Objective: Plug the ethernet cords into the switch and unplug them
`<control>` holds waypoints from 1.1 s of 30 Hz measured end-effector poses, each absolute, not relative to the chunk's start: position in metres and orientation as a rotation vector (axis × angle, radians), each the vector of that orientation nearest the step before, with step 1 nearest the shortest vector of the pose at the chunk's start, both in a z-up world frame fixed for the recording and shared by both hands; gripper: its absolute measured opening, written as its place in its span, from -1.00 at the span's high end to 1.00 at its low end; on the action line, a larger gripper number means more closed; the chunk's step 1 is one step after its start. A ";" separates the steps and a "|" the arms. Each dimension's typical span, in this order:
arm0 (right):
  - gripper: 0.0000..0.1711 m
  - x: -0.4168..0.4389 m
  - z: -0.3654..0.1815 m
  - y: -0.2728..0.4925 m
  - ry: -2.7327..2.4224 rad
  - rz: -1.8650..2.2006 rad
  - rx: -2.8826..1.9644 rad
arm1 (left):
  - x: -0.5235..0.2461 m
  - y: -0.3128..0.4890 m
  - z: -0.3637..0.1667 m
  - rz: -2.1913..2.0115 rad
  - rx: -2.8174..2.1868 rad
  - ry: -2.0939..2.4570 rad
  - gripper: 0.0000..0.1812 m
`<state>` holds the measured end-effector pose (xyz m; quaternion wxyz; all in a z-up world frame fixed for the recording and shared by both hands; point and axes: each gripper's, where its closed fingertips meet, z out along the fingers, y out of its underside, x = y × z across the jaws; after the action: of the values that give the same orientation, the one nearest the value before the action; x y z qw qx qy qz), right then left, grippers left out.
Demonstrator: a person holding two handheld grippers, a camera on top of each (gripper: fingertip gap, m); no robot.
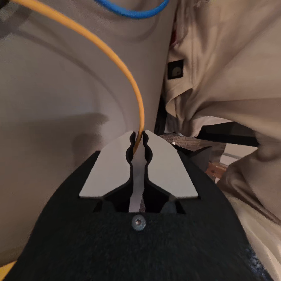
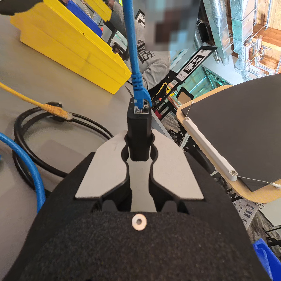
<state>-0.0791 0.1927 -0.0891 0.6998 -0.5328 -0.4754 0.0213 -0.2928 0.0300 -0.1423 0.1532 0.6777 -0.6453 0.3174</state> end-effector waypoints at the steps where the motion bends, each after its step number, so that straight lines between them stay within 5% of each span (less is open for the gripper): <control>1: 0.72 -0.079 -0.089 0.193 -1.060 0.048 -1.188 | -0.296 0.029 -0.147 0.891 1.989 -1.836 0.89; 16: 0.72 -0.078 -0.092 0.194 -1.068 0.043 -1.197 | -0.293 0.055 -0.073 1.376 3.008 -1.739 0.86; 20: 0.72 -0.078 -0.092 0.194 -1.066 0.049 -1.199 | -0.315 0.089 -0.013 0.668 3.886 -1.698 0.80; 23: 0.72 -0.079 -0.093 0.193 -1.074 0.053 -1.197 | -0.315 0.083 0.004 0.231 4.152 -1.613 0.52; 29: 0.72 -0.080 -0.092 0.192 -1.078 0.055 -1.193 | -0.257 0.083 -0.044 0.566 4.245 -1.042 0.39; 33: 0.72 -0.079 -0.092 0.192 -1.075 0.056 -1.196 | -0.221 0.091 -0.100 0.517 4.093 -0.952 0.56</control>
<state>-0.0790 0.1921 -0.0924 0.6935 -0.5356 -0.4812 0.0249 -0.2206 0.0915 -0.1001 -0.5193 0.8261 -0.1922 0.1044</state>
